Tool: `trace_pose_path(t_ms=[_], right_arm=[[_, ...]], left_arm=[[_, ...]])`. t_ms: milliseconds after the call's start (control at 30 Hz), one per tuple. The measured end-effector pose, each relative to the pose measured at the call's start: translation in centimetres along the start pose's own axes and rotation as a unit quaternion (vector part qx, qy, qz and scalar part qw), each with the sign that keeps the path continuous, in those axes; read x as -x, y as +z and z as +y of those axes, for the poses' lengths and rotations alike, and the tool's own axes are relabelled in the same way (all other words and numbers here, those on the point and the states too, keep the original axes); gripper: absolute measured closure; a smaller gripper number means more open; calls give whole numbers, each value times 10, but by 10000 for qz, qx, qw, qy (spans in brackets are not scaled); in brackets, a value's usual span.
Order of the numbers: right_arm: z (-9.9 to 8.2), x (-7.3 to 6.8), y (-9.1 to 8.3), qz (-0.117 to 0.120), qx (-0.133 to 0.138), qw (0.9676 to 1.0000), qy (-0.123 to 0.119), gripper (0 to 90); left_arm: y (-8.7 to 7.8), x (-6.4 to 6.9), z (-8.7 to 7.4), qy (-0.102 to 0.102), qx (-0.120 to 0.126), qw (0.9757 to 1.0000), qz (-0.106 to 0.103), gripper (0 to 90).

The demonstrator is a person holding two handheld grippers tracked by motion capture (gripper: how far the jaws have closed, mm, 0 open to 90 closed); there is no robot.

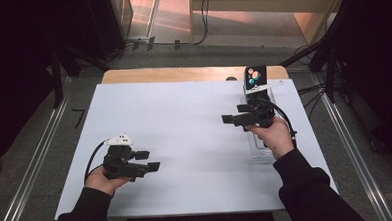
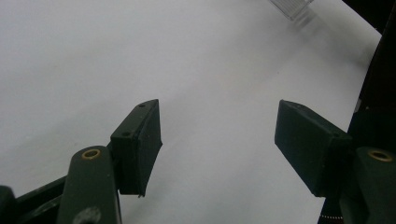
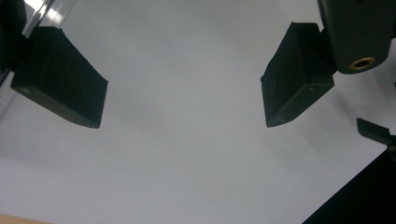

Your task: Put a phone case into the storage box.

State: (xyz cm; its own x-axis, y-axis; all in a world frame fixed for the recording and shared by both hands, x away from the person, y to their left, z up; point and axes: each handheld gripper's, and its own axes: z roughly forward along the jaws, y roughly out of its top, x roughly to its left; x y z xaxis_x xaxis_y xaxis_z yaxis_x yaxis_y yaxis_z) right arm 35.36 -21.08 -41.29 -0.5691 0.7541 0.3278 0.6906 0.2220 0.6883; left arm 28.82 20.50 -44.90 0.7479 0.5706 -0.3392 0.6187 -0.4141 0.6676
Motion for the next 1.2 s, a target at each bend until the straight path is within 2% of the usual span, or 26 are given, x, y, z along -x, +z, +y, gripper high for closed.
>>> trace_pose_path(t_ms=[333, 567, 800, 867, 1100, 1200], right_arm=[[-14, -13, -4, 165, -85, 9997, -181, 130], [-26, -20, 0, 196, -302, 9987, -362, 130], [-42, -24, 0, 383, -262, 9979, -450, 138], [-46, -26, -1, 347, -282, 9978, -499, 184], [-60, -27, -3, 270, -402, 9968, -630, 200], [-67, -27, -4, 331, -465, 9962, -655, 207]], left_arm=[[1, 1, 1, 7, 20, 10000, -53, 314], [1, 3, 1, 32, 1, 9999, -99, 314], [2, 5, 1, 43, -15, 9998, -186, 314], [2, 6, 1, 49, -30, 9998, -205, 314], [2, 8, -1, 32, 12, 9996, -284, 314], [1, 9, -3, 33, 8, 9995, -315, 314]])
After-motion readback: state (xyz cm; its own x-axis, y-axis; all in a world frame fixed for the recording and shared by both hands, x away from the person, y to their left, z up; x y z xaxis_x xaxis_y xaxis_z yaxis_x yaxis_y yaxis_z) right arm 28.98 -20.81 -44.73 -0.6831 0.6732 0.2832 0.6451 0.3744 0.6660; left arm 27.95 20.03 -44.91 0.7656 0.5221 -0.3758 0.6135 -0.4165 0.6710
